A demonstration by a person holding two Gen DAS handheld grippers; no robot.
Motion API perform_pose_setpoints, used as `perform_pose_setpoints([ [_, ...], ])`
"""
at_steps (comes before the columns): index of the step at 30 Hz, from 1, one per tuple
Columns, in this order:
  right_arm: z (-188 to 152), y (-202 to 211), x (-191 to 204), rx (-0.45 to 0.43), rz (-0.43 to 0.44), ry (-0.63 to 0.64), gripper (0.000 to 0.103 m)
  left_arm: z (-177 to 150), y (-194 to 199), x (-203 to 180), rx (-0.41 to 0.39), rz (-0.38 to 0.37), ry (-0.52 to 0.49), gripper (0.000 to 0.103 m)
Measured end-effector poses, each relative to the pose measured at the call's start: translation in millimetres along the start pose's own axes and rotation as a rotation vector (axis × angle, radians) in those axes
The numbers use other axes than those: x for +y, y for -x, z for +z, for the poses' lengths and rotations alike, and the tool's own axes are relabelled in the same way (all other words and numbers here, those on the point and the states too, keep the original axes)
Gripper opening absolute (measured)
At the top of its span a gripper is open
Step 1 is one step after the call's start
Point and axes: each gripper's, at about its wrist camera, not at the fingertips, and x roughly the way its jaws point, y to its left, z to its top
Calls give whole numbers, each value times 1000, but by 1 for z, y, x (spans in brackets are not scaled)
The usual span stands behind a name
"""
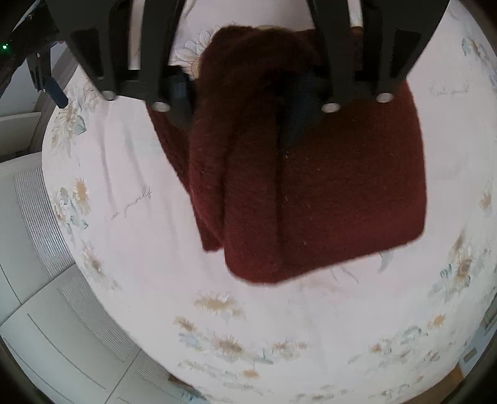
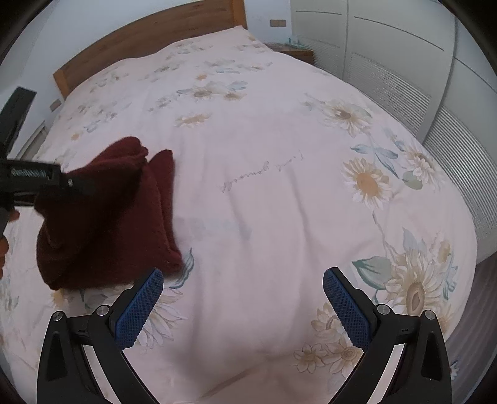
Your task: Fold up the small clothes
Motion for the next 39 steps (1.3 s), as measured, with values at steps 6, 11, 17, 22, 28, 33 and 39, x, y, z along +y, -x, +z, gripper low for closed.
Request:
perform_pose_setpoints([
  [6, 13, 13, 12, -20, 30, 20, 103, 7, 42, 7, -88, -8, 9, 96],
  [11, 38, 26, 41, -34, 57, 104, 103, 8, 77, 40, -160, 19, 50, 102],
  [17, 81, 28, 97, 10, 113, 208, 103, -14, 84, 91, -158, 112, 91, 102],
  [22, 116, 19, 149, 40, 156, 292, 100, -50, 68, 127, -111, 143, 116, 102],
  [28, 133, -29, 205, 193, 172, 364, 81, -88, 48, 153, -45, 103, 151, 102],
  [33, 118, -75, 208, 367, 153, 338, 80, -105, 46, 161, -32, 92, 158, 102],
  [39, 93, -98, 178, 457, 123, 302, 74, -110, 45, 167, -37, 89, 158, 102],
])
